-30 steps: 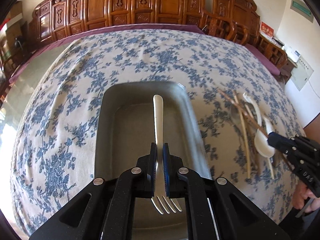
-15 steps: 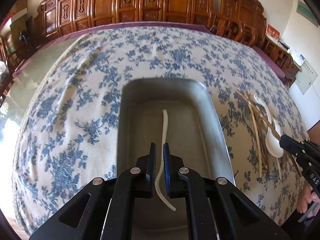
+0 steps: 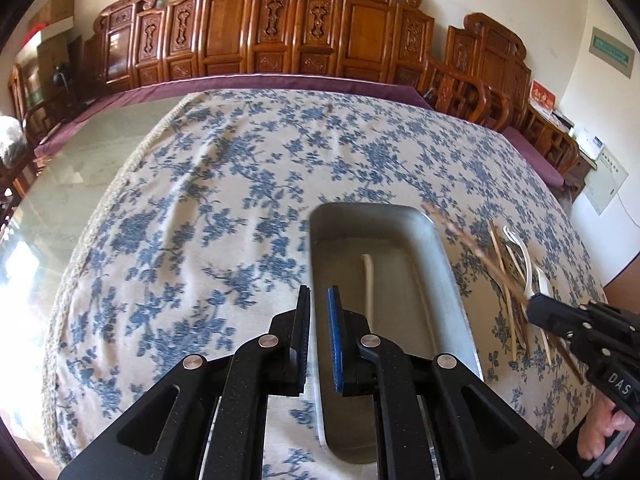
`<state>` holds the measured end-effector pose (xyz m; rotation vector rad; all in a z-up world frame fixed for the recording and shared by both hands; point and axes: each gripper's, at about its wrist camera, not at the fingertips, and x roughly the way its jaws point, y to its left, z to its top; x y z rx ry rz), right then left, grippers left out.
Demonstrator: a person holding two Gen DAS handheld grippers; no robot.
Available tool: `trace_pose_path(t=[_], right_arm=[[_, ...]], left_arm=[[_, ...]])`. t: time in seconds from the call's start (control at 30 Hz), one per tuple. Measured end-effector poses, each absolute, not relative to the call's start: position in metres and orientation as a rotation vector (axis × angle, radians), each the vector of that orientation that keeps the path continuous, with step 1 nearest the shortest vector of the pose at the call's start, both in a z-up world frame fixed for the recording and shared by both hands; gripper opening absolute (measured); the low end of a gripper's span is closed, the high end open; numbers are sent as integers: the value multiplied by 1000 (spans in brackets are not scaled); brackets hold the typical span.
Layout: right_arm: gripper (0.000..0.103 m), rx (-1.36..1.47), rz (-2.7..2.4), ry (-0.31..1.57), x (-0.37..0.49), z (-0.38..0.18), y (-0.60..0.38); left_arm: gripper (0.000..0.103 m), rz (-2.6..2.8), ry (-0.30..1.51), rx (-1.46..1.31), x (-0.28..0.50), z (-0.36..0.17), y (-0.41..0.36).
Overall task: Organize utensils
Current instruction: 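Lower the chopstick into the grey tray and open the right gripper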
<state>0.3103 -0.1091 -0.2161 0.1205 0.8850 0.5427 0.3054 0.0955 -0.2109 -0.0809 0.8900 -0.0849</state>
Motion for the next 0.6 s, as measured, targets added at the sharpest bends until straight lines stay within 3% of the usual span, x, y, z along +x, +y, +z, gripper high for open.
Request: trace_pose_path(t=[0.33, 0.6], right_arm=[[6, 145, 479, 1013, 336, -248, -55], [6, 103, 430, 997, 341, -255, -38]], left_arm=[[8, -59, 858, -88, 303, -200, 116], [8, -69, 860, -93, 304, -200, 116]])
